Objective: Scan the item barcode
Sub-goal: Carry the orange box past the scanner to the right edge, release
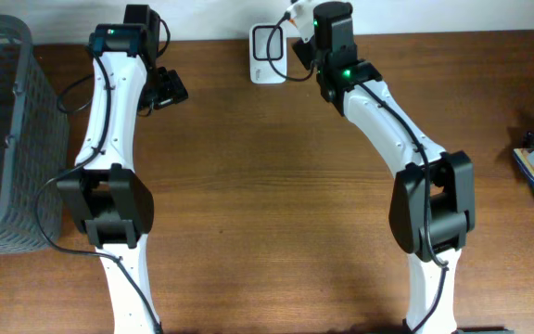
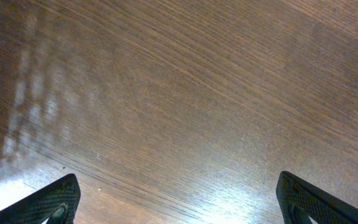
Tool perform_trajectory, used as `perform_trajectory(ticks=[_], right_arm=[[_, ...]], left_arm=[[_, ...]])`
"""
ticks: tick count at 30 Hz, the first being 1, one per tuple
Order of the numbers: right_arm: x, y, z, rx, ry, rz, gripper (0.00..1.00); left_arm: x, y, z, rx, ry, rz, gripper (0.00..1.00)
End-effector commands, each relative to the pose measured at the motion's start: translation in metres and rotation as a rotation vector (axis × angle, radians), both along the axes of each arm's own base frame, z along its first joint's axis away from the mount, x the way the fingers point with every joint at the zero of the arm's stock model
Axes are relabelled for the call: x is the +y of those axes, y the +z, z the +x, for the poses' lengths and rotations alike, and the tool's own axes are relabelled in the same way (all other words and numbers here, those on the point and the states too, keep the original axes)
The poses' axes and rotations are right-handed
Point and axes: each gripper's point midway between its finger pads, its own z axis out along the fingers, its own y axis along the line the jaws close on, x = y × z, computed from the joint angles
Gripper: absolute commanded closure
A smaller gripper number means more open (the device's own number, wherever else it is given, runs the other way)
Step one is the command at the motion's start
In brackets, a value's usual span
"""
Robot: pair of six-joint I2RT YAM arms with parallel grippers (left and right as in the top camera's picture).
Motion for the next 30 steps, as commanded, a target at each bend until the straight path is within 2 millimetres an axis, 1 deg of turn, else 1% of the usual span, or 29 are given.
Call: perform_trajectory(ticks=[1,2,3,4,5,6,7,11,14,15,17,18,19,20,21,22,23,24,25,26,27,28,29,30], right_arm=[[0.016,-0.012,0.014,-0.086,0.082,-0.183,0.96],[0.032,-0.022,0.015,-0.106,0.134,-0.223,0.96],[0.048,-0.033,0.013,-0.113,0.213,-0.299,0.96],[0.060,-0.041,0.012,-0.132,0.258,-0.373,0.96],[0.077,-0.046,0.011,-0.159,0.284,-0.386,0.96],[0.088,-0.049,0.007,-0.160,0.301,-0.385,0.96],[0.091,-0.051,0.006,-0.158,0.307,-0.386,0.96],[0.086,-0.054,0.008,-0.154,0.299,-0.387,0.96],[0.075,-0.067,0.008,-0.099,0.294,-0.399,0.96],[0.071,-0.069,0.008,-0.083,0.279,-0.376,0.96],[0.059,-0.070,0.012,-0.043,0.181,-0.183,0.96],[0.052,-0.066,0.015,-0.038,0.119,-0.089,0.96],[0.033,-0.047,0.021,-0.063,-0.021,0.055,0.96],[0.020,-0.026,0.023,-0.094,-0.091,0.129,0.96],[0.002,-0.004,0.024,-0.125,-0.165,0.198,0.96],[-0.041,0.034,0.021,-0.186,-0.324,0.291,0.96],[-0.104,0.072,0.007,-0.245,-0.528,0.344,0.96],[-0.156,0.091,-0.011,-0.263,-0.683,0.353,0.96],[-0.198,0.097,-0.028,-0.237,-0.785,0.348,0.96],[-0.238,0.090,-0.046,-0.175,-0.876,0.339,0.96],[-0.271,0.076,-0.061,-0.109,-0.951,0.321,0.96],[-0.310,0.051,-0.085,-0.005,-1.052,0.295,0.96],[-0.351,0.012,-0.114,0.138,-1.163,0.292,0.96],[-0.365,-0.009,-0.124,0.221,-1.177,0.305,0.96]], left_arm=[[0.003,0.009,0.002,-0.025,0.003,0.009,0.01],[0.003,0.009,0.002,-0.024,0.003,0.009,0.01],[0.003,0.009,0.002,-0.024,0.003,0.009,0.01],[0.003,0.009,0.002,-0.025,0.003,0.009,0.01],[0.003,0.009,0.002,-0.024,0.003,0.009,0.01],[0.003,0.009,0.002,-0.024,0.003,0.009,0.01],[0.003,0.009,0.002,-0.024,0.003,0.009,0.01],[0.003,0.009,0.002,-0.025,0.003,0.009,0.01],[0.003,0.009,0.002,-0.025,0.003,0.009,0.01],[0.003,0.009,0.002,-0.025,0.003,0.009,0.01],[0.003,0.009,0.002,-0.024,0.003,0.009,0.01],[0.003,0.009,0.002,-0.024,0.003,0.009,0.01],[0.003,0.009,0.002,-0.025,0.003,0.009,0.01],[0.003,0.009,0.002,-0.025,0.003,0.009,0.01],[0.003,0.009,0.002,-0.024,0.003,0.009,0.01],[0.003,0.009,0.002,-0.025,0.003,0.009,0.01],[0.003,0.009,0.002,-0.025,0.003,0.009,0.01],[0.003,0.009,0.002,-0.025,0.003,0.009,0.01],[0.003,0.009,0.002,-0.024,0.003,0.009,0.01],[0.003,0.009,0.002,-0.025,0.003,0.009,0.01],[0.003,0.009,0.002,-0.024,0.003,0.009,0.01],[0.003,0.009,0.002,-0.025,0.003,0.009,0.01],[0.003,0.009,0.002,-0.024,0.003,0.009,0.01],[0.003,0.009,0.002,-0.024,0.003,0.009,0.01]])
